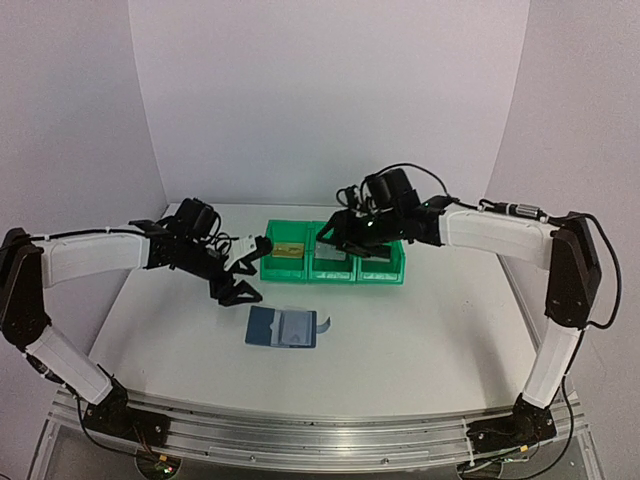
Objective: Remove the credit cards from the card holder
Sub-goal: Remove the credit card from the card holder.
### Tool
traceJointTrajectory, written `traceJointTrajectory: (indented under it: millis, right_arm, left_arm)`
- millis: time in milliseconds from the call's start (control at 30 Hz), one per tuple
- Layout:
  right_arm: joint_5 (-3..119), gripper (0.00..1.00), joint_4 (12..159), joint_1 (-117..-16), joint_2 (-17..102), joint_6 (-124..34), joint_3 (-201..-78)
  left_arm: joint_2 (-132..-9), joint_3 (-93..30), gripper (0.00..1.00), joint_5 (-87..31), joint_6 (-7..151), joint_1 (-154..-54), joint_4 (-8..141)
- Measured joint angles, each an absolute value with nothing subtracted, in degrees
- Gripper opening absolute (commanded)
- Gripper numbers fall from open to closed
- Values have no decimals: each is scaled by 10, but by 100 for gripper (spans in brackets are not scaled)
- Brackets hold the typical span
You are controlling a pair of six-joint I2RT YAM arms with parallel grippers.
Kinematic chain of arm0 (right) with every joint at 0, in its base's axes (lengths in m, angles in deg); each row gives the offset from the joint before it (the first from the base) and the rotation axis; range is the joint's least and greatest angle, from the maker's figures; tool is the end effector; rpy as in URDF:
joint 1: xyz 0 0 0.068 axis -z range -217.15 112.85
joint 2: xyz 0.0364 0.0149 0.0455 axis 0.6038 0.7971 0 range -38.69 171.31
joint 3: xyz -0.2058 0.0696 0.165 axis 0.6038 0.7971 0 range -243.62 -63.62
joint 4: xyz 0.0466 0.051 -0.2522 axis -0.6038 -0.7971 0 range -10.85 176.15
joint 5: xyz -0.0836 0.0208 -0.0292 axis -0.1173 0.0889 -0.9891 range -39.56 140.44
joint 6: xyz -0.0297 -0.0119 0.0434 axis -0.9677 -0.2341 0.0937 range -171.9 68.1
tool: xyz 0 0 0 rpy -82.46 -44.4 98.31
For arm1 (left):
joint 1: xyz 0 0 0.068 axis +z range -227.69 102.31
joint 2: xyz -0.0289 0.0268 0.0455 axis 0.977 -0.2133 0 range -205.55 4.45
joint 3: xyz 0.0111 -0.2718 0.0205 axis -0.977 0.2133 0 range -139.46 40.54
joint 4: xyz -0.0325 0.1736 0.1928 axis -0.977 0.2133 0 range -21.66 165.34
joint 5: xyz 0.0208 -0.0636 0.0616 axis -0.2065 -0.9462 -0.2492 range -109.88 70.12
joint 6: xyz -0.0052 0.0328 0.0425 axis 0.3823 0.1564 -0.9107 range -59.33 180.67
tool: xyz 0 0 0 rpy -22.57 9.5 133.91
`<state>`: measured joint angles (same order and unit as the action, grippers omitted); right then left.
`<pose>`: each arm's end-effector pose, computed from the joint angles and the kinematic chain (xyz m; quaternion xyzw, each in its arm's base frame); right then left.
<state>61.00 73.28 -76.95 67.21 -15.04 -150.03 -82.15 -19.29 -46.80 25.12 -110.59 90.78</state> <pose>0.3303 0.2838 0.2839 -0.0668 0.8710 0.3609 0.3265 0.2593 -0.1869 0.2401 0.5798 0.7081 -0.2103 0.3438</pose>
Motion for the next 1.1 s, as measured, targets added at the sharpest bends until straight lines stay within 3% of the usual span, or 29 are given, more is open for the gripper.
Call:
traceJointTrajectory:
  millis: [267, 1100]
  right_arm:
    - [594, 62, 722, -904, 741, -62, -1475]
    - [572, 54, 710, -912, 860, -44, -1514]
  left_arm:
    - [-784, -2, 66, -433, 190, -1115, 860]
    - [-855, 51, 56, -445, 79, -1115, 728]
